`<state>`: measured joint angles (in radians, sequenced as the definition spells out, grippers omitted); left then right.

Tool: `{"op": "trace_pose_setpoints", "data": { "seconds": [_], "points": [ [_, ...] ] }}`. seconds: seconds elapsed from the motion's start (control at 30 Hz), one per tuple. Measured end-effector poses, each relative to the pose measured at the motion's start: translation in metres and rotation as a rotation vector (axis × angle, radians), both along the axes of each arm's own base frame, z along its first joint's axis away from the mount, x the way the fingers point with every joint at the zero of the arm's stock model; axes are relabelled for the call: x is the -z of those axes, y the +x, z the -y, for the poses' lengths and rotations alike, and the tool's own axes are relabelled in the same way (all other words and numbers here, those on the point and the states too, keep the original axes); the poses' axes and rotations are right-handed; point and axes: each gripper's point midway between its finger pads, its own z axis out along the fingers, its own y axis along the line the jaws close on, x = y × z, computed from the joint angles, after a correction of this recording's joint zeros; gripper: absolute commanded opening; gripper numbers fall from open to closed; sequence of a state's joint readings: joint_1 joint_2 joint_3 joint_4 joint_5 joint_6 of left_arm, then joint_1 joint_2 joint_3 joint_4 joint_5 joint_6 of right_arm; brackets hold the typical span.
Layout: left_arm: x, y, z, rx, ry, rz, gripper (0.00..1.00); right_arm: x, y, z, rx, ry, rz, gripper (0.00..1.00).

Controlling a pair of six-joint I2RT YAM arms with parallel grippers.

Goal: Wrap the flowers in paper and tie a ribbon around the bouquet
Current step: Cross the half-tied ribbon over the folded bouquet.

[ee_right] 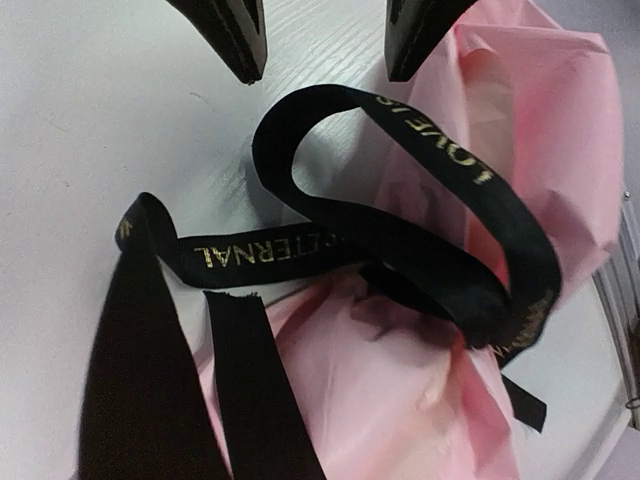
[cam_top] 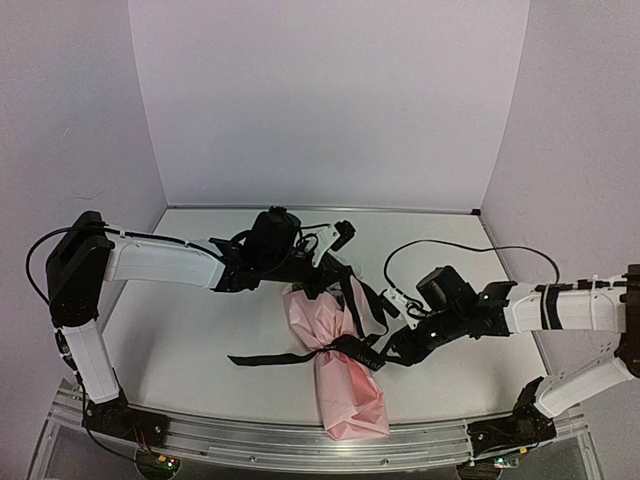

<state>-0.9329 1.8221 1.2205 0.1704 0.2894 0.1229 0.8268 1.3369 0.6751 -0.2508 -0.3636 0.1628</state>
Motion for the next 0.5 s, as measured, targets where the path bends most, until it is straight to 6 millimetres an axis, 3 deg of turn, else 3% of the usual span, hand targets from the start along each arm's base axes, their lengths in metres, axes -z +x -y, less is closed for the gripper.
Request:
{"op": "trace_pose_setpoints", "data": {
  "seconds": [0.07,0.5],
  "points": [
    [0.003,0.0,-0.001,-0.01,0.008,-0.015,0.0,0.012,-0.001,0.0,-0.012,-0.007,0.007,0.4],
    [0.004,0.005,-0.004,-0.044,0.005,-0.041,0.0,0.045,-0.02,-0.022,-0.116,-0.105,0.268,0.45]
  ]
}}
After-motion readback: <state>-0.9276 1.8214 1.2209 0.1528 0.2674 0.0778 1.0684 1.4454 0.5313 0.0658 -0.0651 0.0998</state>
